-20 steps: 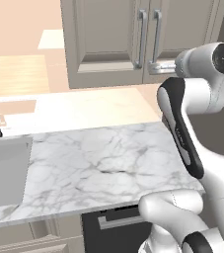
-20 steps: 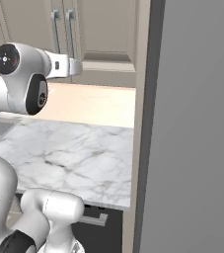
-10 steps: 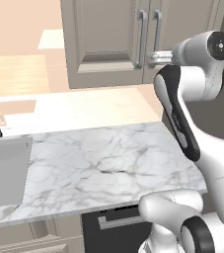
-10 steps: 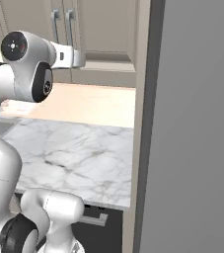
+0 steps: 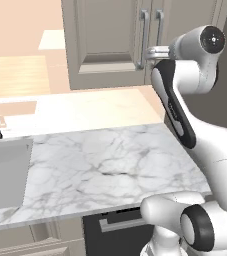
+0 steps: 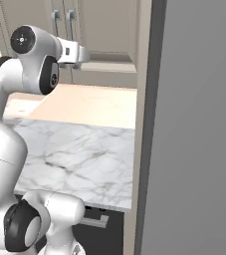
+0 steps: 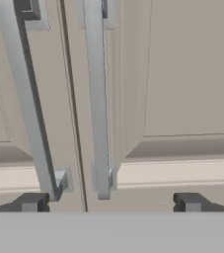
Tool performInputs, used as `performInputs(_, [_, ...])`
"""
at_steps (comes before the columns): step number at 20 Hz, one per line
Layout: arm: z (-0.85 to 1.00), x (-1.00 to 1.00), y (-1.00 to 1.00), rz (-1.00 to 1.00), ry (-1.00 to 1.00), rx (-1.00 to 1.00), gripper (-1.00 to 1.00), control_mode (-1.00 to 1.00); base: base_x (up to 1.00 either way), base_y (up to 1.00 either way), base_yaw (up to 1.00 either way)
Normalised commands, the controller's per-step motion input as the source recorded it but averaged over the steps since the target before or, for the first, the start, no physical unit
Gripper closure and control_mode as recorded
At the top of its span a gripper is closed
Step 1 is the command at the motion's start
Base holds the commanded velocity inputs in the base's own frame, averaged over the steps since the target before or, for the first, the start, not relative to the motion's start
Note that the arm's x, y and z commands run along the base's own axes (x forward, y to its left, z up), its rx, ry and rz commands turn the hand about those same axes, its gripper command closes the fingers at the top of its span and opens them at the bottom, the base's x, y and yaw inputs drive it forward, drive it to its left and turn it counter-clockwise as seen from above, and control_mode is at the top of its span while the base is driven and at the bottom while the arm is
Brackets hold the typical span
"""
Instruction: Open the cabinet and move the ladle to the pot. Then close the cabinet.
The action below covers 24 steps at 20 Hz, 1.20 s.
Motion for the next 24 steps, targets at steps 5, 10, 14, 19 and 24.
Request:
performInputs(5, [0.01,0.36,-0.01,0.00,0.01,0.05,-1.00,-1.00,0.00,0.00,0.00])
performInputs(10, [0.00,0.33,0.00,0.00,0.01,0.04,-1.00,-1.00,0.00,0.00,0.00])
performInputs(14, [0.00,0.33,0.00,0.00,0.00,0.02,-1.00,-1.00,0.00,0.00,0.00])
performInputs(19, [0.00,0.35,0.00,-0.01,0.00,0.01,-1.00,-1.00,0.00,0.00,0.00])
performInputs(24, [0.00,0.33,0.00,-0.04,0.00,0.00,-1.00,-1.00,0.00,0.00,0.00])
